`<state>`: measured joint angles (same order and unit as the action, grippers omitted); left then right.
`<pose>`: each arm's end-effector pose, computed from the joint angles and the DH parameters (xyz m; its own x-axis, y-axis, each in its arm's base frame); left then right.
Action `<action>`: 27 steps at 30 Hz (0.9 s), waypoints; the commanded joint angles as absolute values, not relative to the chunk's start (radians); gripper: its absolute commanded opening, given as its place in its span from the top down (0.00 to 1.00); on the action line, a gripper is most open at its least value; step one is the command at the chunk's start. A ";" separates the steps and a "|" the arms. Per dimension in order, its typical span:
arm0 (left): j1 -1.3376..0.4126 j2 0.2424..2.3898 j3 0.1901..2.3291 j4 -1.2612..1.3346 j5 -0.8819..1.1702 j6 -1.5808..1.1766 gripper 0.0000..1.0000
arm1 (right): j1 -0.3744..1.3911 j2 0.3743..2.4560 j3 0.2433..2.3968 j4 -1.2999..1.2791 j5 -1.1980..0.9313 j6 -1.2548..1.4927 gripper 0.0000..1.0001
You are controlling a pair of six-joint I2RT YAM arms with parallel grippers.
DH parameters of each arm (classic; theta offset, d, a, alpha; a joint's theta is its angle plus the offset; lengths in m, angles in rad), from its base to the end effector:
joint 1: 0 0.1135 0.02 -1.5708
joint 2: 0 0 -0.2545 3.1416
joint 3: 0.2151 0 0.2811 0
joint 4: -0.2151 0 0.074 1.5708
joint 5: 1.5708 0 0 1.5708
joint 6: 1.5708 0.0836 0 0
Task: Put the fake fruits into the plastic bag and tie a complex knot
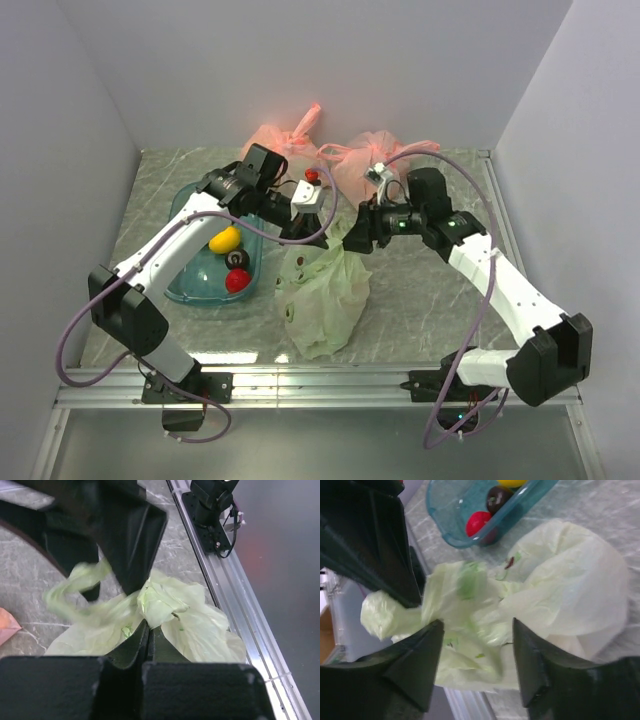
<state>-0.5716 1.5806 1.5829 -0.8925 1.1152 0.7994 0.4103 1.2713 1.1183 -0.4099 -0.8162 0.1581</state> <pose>0.2678 -0.2615 0.3425 0.0557 0.3392 -0.9390 0.9659 -0.2566 -0.0354 0.2843 0.1901 0.3041 -0.6152 -0.1500 -0.7740 -0.7507 0.4111 0.5171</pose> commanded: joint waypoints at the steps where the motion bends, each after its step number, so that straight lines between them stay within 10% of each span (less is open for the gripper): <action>1: -0.574 1.582 1.606 -0.847 1.166 0.775 1.00 | 0.361 1.177 1.118 -0.489 -0.821 0.062 0.30; 8: -0.572 1.580 1.598 -0.812 1.170 0.738 1.00 | 0.330 1.151 1.147 -0.615 -0.868 0.029 0.17; 27: -0.615 1.574 1.614 -0.905 1.200 0.818 1.00 | 0.431 1.252 1.100 -0.313 -0.882 0.215 0.21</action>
